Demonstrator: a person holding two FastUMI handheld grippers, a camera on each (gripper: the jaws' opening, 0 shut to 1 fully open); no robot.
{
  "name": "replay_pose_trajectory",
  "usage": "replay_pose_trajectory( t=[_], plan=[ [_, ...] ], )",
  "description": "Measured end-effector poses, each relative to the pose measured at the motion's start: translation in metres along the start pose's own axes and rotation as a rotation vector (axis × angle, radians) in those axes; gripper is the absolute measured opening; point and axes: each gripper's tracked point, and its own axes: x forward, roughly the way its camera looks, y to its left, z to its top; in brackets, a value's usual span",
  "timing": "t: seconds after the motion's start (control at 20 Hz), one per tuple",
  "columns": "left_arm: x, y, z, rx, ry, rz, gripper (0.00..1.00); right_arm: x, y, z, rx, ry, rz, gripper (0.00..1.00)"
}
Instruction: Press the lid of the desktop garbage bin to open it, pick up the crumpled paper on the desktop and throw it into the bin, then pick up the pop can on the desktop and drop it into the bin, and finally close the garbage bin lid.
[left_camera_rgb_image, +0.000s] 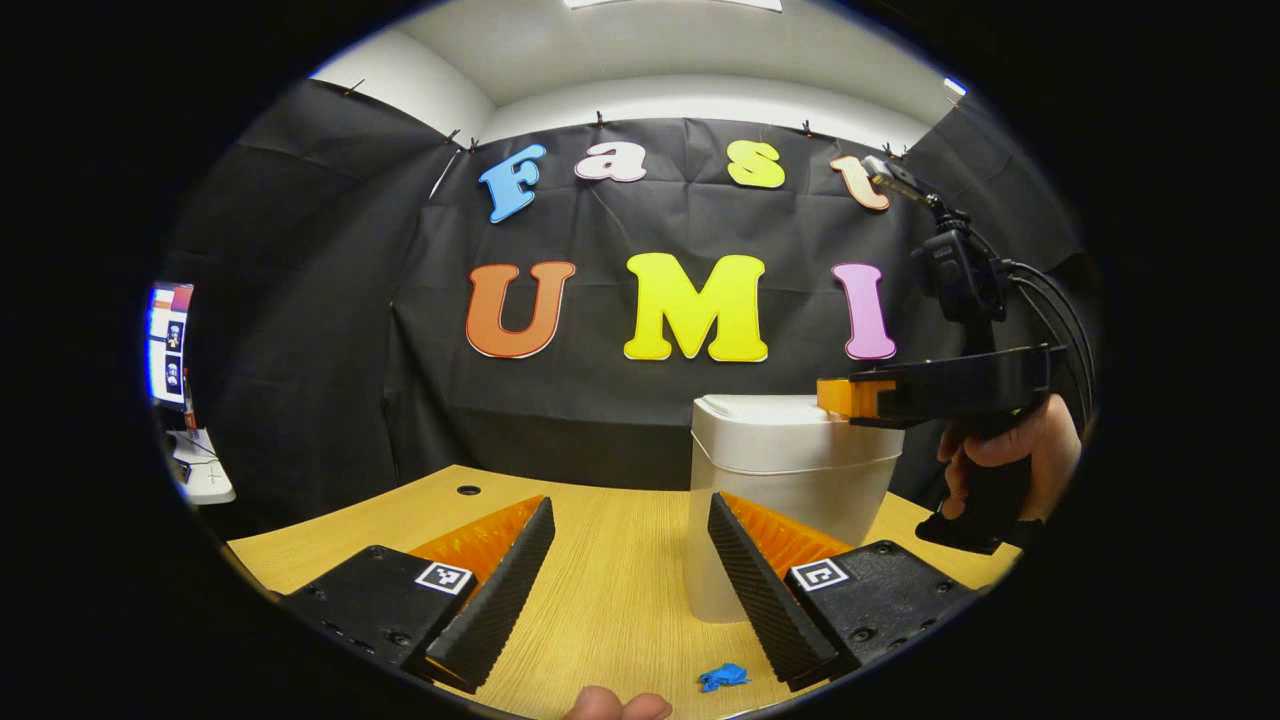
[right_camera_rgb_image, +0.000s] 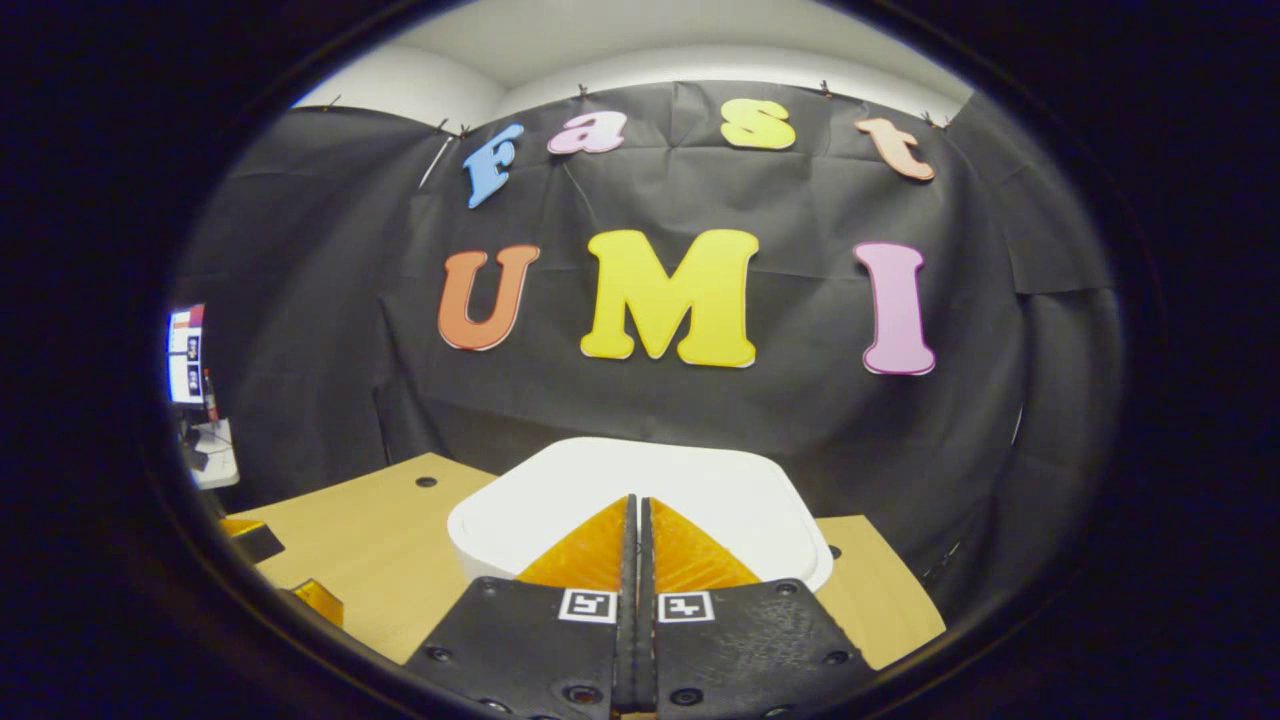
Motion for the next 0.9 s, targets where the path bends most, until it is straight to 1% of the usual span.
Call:
replay_pose_trajectory(
  t=[0.05,0.15,0.2,0.25,0.3,0.35,0.4,0.65,0.7,0.75,0.8,0.85,0.9],
  plan=[
    [-0.001,-0.001,0.001,0.004,-0.001,0.000,0.99,0.000,-0.001,0.002,-0.005,-0.006,-0.011,0.23],
    [-0.002,0.000,0.002,0.000,-0.004,0.000,0.99,-0.008,0.016,0.012,0.018,-0.032,0.058,0.50],
    [-0.003,0.000,0.001,-0.001,-0.003,0.002,0.99,-0.014,0.019,0.020,0.033,-0.059,0.077,0.65],
    [-0.002,0.000,0.001,0.000,-0.002,0.005,0.99,-0.022,0.014,0.030,0.041,-0.093,0.079,0.80],
    [-0.001,-0.001,0.001,0.000,0.001,0.008,0.99,-0.027,0.011,0.038,0.043,-0.123,0.081,0.84],
    [-0.001,-0.002,0.001,-0.001,0.002,0.007,1.00,-0.033,0.011,0.044,0.035,-0.156,0.083,0.93],
    [-0.001,-0.003,0.002,-0.002,0.000,0.004,1.00,-0.038,0.006,0.047,0.027,-0.175,0.074,0.95],
    [-0.002,-0.010,0.001,0.003,-0.001,-0.004,1.00,-0.064,-0.012,0.050,0.037,-0.218,0.044,0.95],
    [-0.002,-0.011,0.002,0.006,-0.002,-0.006,0.99,-0.070,-0.018,0.053,0.036,-0.236,0.029,0.97],
    [-0.002,-0.013,0.002,0.006,-0.003,-0.010,0.99,-0.076,-0.024,0.053,0.035,-0.250,0.017,0.95],
    [-0.001,-0.014,0.003,0.006,-0.005,-0.013,0.99,-0.081,-0.028,0.053,0.035,-0.261,0.011,0.95],
    [-0.001,-0.016,0.004,0.004,-0.006,-0.017,0.99,-0.084,-0.032,0.052,0.038,-0.270,0.004,0.97],
    [-0.001,-0.019,0.004,0.003,-0.008,-0.023,0.99,-0.089,-0.037,0.052,0.042,-0.277,-0.005,0.95]
  ],
)
